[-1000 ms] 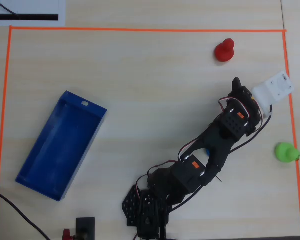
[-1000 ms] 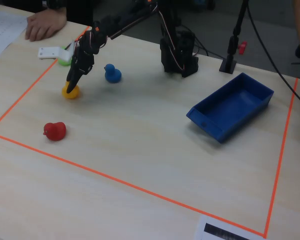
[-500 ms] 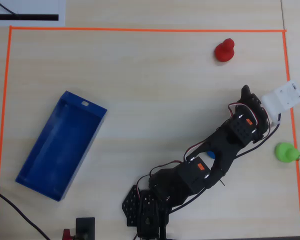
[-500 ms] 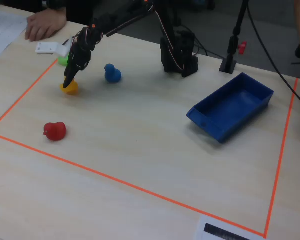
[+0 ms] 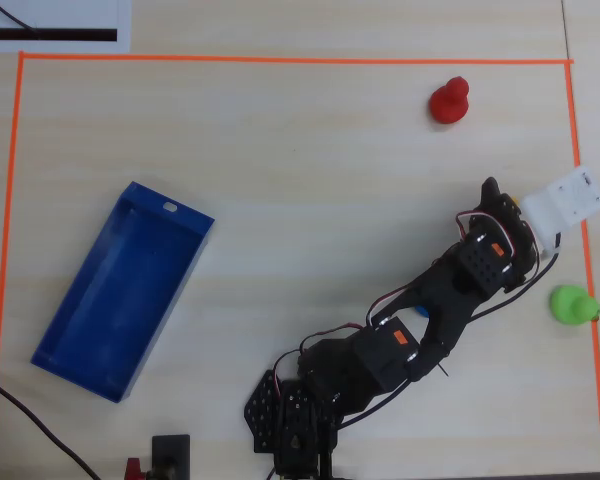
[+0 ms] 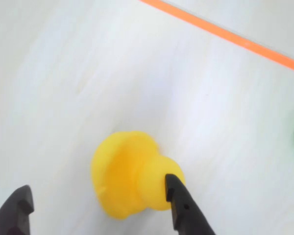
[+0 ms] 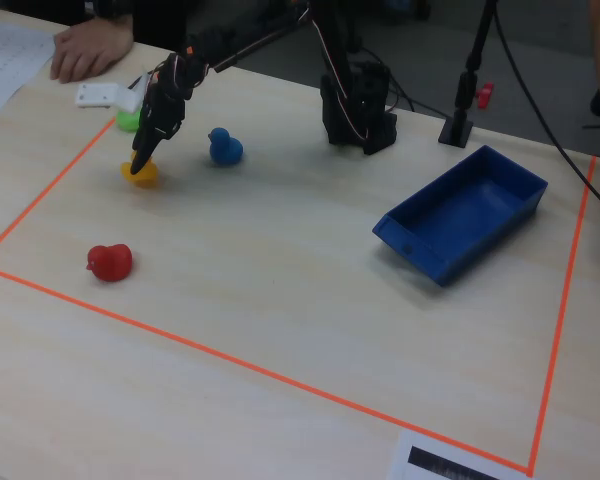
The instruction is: Grasp yellow duck and put it into box.
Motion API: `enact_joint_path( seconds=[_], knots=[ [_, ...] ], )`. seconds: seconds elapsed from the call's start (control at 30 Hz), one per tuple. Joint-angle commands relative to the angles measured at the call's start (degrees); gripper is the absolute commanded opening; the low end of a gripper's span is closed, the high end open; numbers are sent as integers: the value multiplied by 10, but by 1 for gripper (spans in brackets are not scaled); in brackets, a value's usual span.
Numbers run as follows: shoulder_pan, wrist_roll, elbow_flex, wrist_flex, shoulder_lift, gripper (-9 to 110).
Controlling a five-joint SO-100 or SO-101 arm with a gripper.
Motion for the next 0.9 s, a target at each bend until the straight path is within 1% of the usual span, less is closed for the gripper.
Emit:
enact_joint_path(
  seconds=[0.0, 0.27, 0.43, 0.63, 0.73, 0.77, 0.8, 0.87],
  knots=[
    [6, -27, 53, -68, 2, 36],
    [5, -26, 25, -62, -32, 33],
    [2, -15, 10, -56, -40, 33],
    [11, 14, -93, 23, -80, 34],
    [13, 19, -134, 41, -100, 33],
    [11, 24, -143, 46, -105, 31],
    [9, 27, -150, 48, -107, 24],
    [4, 29, -156, 48, -109, 5]
  ],
)
